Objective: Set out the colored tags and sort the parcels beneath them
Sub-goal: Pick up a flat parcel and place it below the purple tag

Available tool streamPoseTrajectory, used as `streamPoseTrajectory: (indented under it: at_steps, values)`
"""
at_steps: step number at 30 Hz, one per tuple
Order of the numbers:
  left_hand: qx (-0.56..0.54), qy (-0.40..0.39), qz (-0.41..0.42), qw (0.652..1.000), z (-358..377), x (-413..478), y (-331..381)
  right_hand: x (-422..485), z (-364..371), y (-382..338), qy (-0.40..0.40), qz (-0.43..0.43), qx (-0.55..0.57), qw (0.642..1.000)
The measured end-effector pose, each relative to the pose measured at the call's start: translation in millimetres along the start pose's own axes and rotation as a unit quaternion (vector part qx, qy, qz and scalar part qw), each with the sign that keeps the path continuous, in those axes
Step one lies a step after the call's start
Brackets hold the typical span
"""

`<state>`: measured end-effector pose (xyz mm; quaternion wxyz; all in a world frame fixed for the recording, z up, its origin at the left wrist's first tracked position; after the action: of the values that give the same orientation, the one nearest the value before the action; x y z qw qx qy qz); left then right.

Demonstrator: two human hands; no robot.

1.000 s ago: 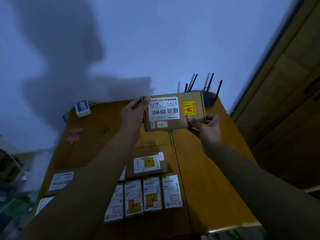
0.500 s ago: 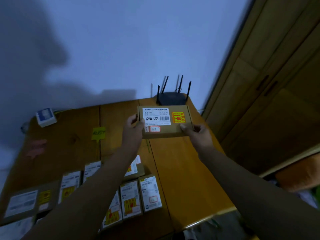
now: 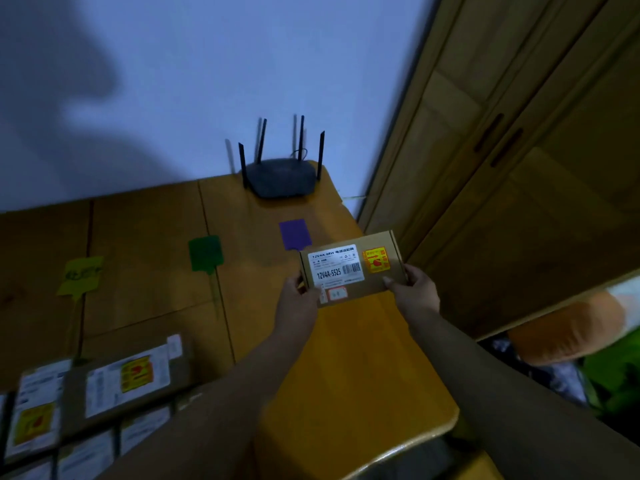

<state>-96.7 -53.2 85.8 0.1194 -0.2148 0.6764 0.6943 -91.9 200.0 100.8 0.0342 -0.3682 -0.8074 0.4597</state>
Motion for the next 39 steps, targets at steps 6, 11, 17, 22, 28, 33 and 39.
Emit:
streamPoseTrajectory:
  at_steps: [6, 11, 17, 22, 28, 33, 39]
  values:
    - [0.035, -0.003, -0.033, 0.999, 51, 58, -26, 98, 30, 32, -0.042, 0.053, -0.007, 0.998]
    - [0.049, 0.006, -0.049, 0.998, 56, 107, -41, 141, 69, 47, -0.101, 0.090, 0.024, 0.991]
    - [0.048, 0.037, -0.062, 0.996, 51, 145, -65, 160, 98, 55, -0.129, 0.085, 0.030, 0.988]
    - [0.061, 0.043, -0.066, 0.995, 53, 151, -66, 167, 105, 57, -0.142, 0.084, 0.017, 0.986]
    - [0.024, 0.070, -0.042, 0.996, 32, 133, -40, 145, 88, 14, -0.019, -0.055, -0.096, 0.994]
    - [0.003, 0.087, -0.001, 0.996, -32, 103, 4, 54, 139, -52, -0.142, -0.160, 0.015, 0.977]
    - [0.035, 0.102, 0.035, 0.994, -157, 44, 19, -102, 229, -92, -0.385, -0.145, 0.020, 0.911]
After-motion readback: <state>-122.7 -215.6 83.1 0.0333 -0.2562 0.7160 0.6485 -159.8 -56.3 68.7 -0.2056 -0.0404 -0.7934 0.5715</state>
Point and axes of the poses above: each hand's wrist, its own x-axis towards the middle knuckle, its own z-axis out of the palm, y = z × x, the point moved 8 cm from there along x, towards the middle knuckle, and after that the axes turned 5 degrees about y, right-handed, at the moved point
